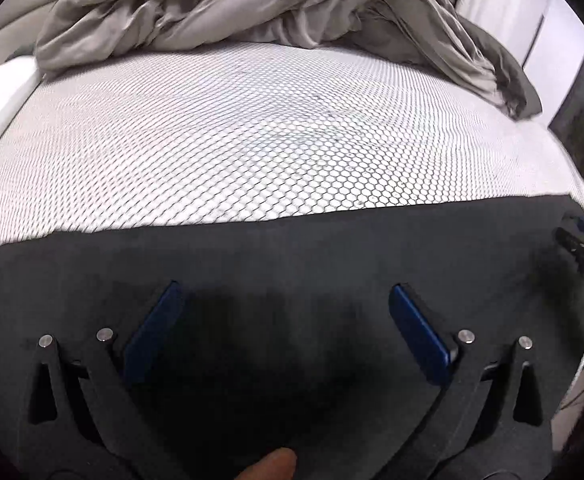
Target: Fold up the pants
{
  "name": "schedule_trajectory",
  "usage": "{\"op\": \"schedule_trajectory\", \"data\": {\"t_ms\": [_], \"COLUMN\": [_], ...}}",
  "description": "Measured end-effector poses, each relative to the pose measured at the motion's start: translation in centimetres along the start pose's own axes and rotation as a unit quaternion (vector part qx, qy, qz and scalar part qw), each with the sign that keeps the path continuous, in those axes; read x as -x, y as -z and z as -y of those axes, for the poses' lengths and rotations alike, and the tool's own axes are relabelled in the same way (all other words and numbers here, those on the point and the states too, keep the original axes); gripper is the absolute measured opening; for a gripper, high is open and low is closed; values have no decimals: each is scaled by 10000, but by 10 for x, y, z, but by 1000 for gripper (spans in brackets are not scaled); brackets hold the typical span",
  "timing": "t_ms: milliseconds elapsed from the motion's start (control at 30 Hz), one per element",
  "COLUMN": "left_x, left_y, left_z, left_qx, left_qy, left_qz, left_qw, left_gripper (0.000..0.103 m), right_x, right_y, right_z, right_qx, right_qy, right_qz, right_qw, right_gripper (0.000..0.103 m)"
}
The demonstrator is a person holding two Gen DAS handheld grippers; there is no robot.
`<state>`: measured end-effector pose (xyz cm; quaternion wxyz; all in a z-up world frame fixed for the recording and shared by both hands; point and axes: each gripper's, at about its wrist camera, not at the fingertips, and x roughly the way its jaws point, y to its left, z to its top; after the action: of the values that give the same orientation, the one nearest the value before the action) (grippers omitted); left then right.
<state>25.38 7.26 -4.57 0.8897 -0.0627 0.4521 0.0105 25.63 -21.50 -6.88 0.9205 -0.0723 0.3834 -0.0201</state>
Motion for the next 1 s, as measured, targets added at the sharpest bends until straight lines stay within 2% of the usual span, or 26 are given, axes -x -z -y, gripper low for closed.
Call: {"op": "schedule_trajectory", "data": {"t_ms": [67,133,200,267,300,333,400,433,467,500,533,600,700,767,800,867,900,933,1000], "left_x": [-13,-28,-34,-31,-30,-29,-26,-26,-27,-26,-28,-23,-23,-27,-32,-42,-47,-50,-49], "left_y": [-2,1,6,10,12,14,17,17,17,17,13,8,-3,-6,-7,-8,-8,-9,-12], "left_z": [8,8,8,7,5,1,-5,-8,-10,-11,-8,-2,24,47,56,62,56,47,18], "left_qx": [-103,-199,-308,-349,-357,-360,-331,-297,-271,-249,-241,-164,-148,-359,-469,-594,-541,-427,-145], "left_qy": [-39,-120,-285,-260,-265,-281,-270,-263,-257,-281,-361,-407,107,424,436,266,118,66,-98], "left_qz": [-142,-339,-370,-312,-300,-288,-261,-262,-266,-278,-296,-233,-133,-162,-181,-247,-286,-309,-342], "left_qw": [9998,9992,9984,9986,9986,9985,9987,9989,9989,9989,9986,9988,9997,9983,9978,9976,9981,9986,9993], "left_gripper": [102,102,102,102,102,102,102,102,102,102,102,102,102,102,102,102,102,102,102], "right_x": [-13,-17,-26,-42,-46,-52,-54,-52,-54,-52,-49,-32,0,14,16,6,6,1,-9], "right_y": [-5,-2,0,5,7,5,7,12,14,18,18,13,1,-7,-10,-15,-9,-4,9], "right_z": [-39,-76,-82,-53,-29,6,65,91,106,117,121,109,74,45,25,4,-12,-28,-48], "right_qx": [450,863,1050,883,636,137,-710,-1127,-1419,-1678,-1766,-1556,-1107,-808,-623,-302,-138,66,479], "right_qy": [-239,-143,-43,353,564,958,1799,1943,1854,1545,1408,1595,1476,931,478,-183,-353,-378,-137], "right_qz": [-29,128,-72,-269,-314,-397,-488,-501,-536,-528,-499,-349,-36,184,209,113,5,-146,-385], "right_qw": [9987,9961,9944,9951,9959,9945,9799,9732,9709,9722,9729,9742,9828,9922,9967,9993,9993,9992,9980], "right_gripper": [100,99,99,99,99,100,100,100,100,99,99,100,100,100,100,100,100,100,100]}}
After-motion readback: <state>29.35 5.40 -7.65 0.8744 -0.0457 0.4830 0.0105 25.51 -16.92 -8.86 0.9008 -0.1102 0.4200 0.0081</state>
